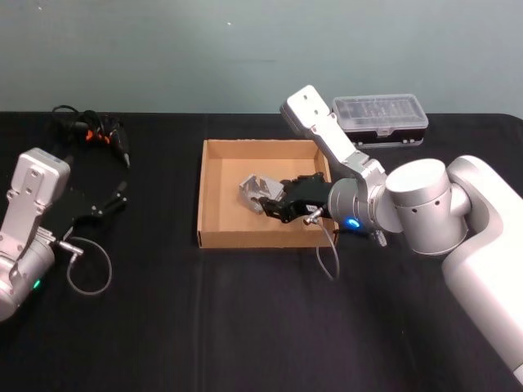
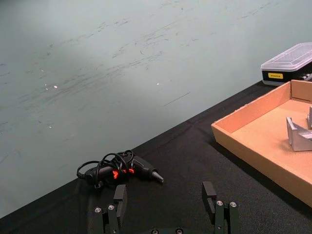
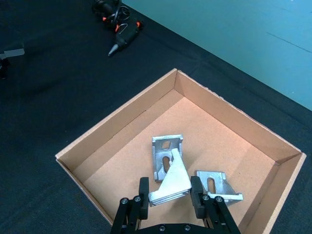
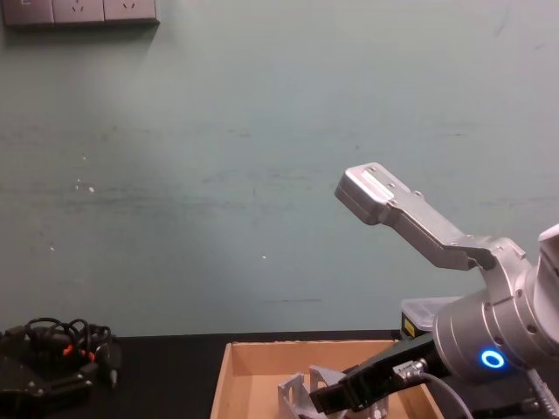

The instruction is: Use one hand to pick up the angle iron from the table and place it into the box.

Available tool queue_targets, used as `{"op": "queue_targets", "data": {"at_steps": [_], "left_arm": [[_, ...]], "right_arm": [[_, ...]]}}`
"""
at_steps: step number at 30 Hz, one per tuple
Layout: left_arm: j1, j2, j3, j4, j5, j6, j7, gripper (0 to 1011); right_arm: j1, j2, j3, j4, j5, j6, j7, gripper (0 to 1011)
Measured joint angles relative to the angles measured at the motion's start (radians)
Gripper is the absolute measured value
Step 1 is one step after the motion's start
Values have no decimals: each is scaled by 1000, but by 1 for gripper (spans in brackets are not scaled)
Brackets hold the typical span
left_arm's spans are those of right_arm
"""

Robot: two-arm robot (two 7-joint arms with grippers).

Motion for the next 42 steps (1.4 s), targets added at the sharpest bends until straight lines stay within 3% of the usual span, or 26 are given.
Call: {"op": "queue_targets", "data": {"at_steps": [2,5,19,33,42], "left_arm": [[0,0,0,0,0,0,0,1011],[0,0,0,0,0,0,0,1011],[0,0,0,0,0,0,0,1011],[0,0,0,0,0,0,0,1011],[0,0,0,0,0,0,0,1011]], "right_arm": [[0,0,0,0,0,0,0,528],[0,0,0,-1,1,0,0,651],[-1,1,0,-2,1,-1,0,1003],[-6,1,5,-9,-1,-5,-2,1003],[-81,8,47,-93,-14,-68,-45,1002]]}}
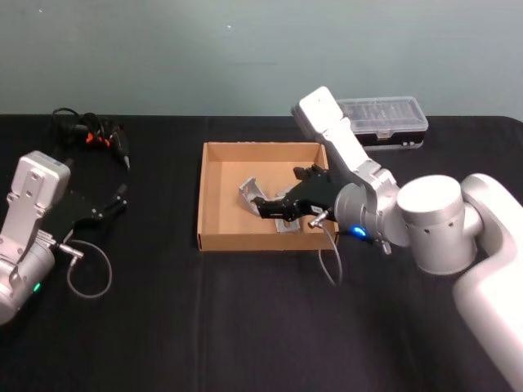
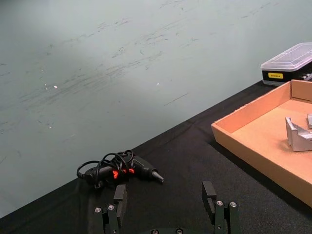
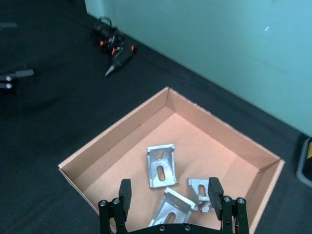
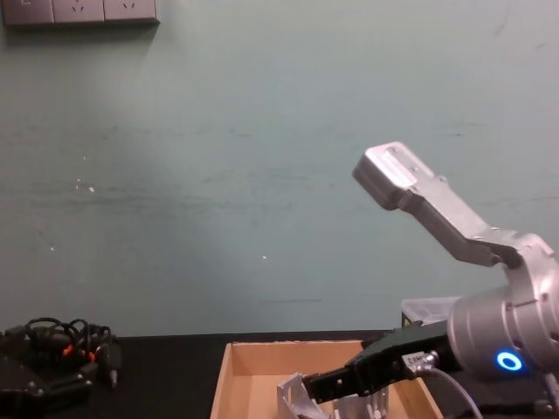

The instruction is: Use one hand to pick up the angle iron from the table and place it into the box.

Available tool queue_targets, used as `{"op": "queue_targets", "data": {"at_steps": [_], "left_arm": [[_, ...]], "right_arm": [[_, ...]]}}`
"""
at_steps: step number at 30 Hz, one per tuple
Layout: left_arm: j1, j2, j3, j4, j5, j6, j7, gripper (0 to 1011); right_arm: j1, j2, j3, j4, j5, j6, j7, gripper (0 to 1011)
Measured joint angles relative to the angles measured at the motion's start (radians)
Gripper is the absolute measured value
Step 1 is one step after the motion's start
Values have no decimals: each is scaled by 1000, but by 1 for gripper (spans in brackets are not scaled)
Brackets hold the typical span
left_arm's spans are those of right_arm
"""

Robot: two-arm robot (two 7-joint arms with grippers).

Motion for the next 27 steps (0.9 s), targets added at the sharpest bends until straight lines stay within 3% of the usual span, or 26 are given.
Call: {"op": "queue_targets", "data": {"at_steps": [6,13,21,24,27], "left_arm": [[0,0,0,0,0,0,0,1011],[0,0,0,0,0,0,0,1011],[0,0,0,0,0,0,0,1011],[0,0,0,0,0,0,0,1011],[0,0,0,0,0,0,0,1011]], "right_arm": [[-83,13,33,-77,-7,-70,-37,1003],[-235,20,97,-169,-13,-258,-113,1003],[-330,14,133,-160,-28,-464,-155,1003],[-354,3,135,-139,-63,-548,-186,1003],[-361,-6,136,-129,-86,-578,-207,1003]]}}
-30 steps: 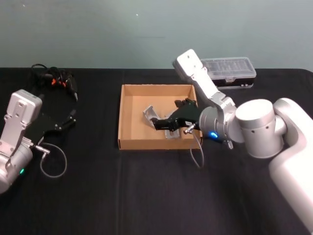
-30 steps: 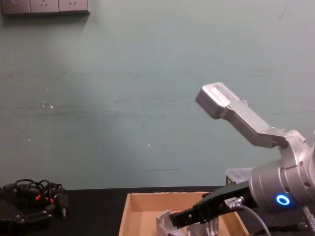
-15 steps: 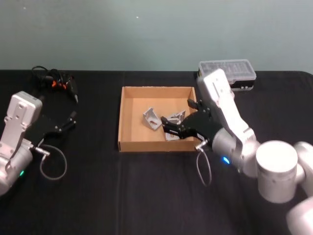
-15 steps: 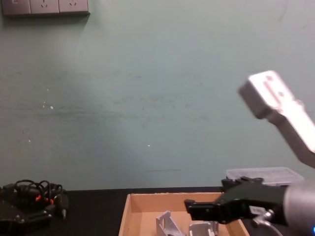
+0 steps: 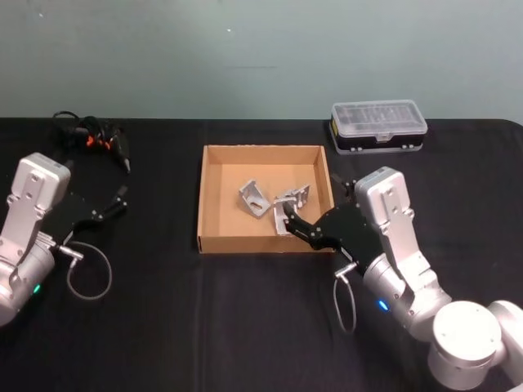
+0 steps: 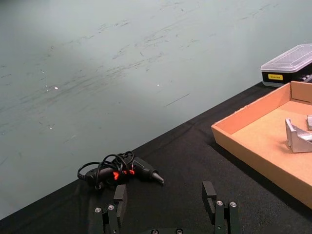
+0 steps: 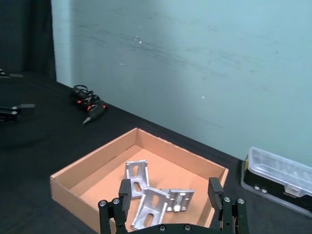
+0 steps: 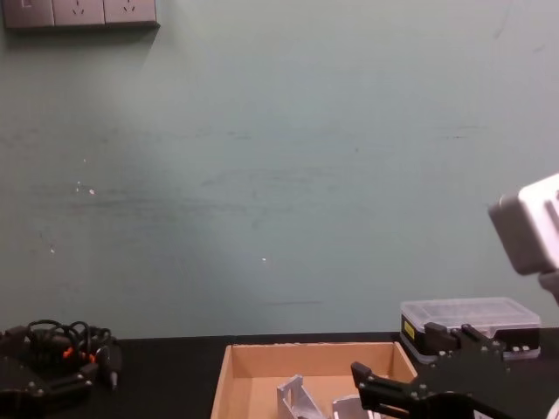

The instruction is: Use one hand to pick up the angle iron from the table and place it into the box.

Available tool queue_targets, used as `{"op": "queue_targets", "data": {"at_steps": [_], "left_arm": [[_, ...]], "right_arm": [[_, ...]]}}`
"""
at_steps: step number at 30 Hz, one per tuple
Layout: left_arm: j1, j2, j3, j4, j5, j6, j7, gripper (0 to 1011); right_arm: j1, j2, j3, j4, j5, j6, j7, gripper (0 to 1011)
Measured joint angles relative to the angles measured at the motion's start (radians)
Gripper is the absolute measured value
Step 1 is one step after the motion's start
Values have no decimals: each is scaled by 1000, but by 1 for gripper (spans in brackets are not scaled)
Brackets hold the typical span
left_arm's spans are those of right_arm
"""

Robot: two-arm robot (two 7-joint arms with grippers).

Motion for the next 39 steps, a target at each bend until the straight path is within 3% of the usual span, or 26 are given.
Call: {"op": "queue_targets", "data": {"at_steps": [4,39], "left_arm": [[0,0,0,0,0,0,0,1011],[0,0,0,0,0,0,0,1011]], "right_arm": [[-3,-19,2,14,-29,-7,-26,1003],[1,-11,-1,8,-17,0,-16,1003]]}}
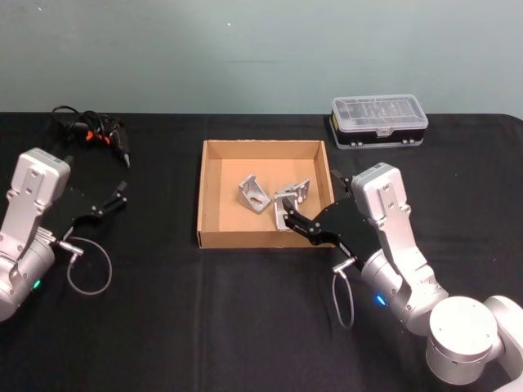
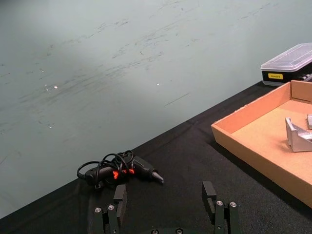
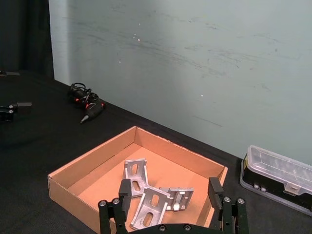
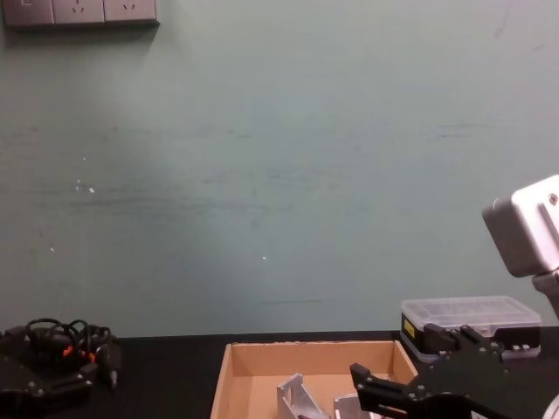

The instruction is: Use one hand to pick up the angle iron from the table and place it into the box.

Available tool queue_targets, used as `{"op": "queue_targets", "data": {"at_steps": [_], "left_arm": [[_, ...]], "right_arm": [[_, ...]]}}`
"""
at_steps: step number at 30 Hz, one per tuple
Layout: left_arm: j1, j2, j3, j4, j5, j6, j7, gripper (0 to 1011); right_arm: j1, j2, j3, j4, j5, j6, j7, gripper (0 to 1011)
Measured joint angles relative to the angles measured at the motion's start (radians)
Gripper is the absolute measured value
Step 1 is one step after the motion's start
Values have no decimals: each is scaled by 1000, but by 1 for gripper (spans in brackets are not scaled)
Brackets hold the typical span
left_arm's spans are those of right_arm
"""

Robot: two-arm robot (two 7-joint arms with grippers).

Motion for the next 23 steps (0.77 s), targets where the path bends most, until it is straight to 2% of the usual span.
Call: {"op": "queue_targets", "data": {"at_steps": [23], "left_arm": [[0,0,0,0,0,0,0,1011]], "right_arm": [[0,0,0,0,0,0,1,1003]]}}
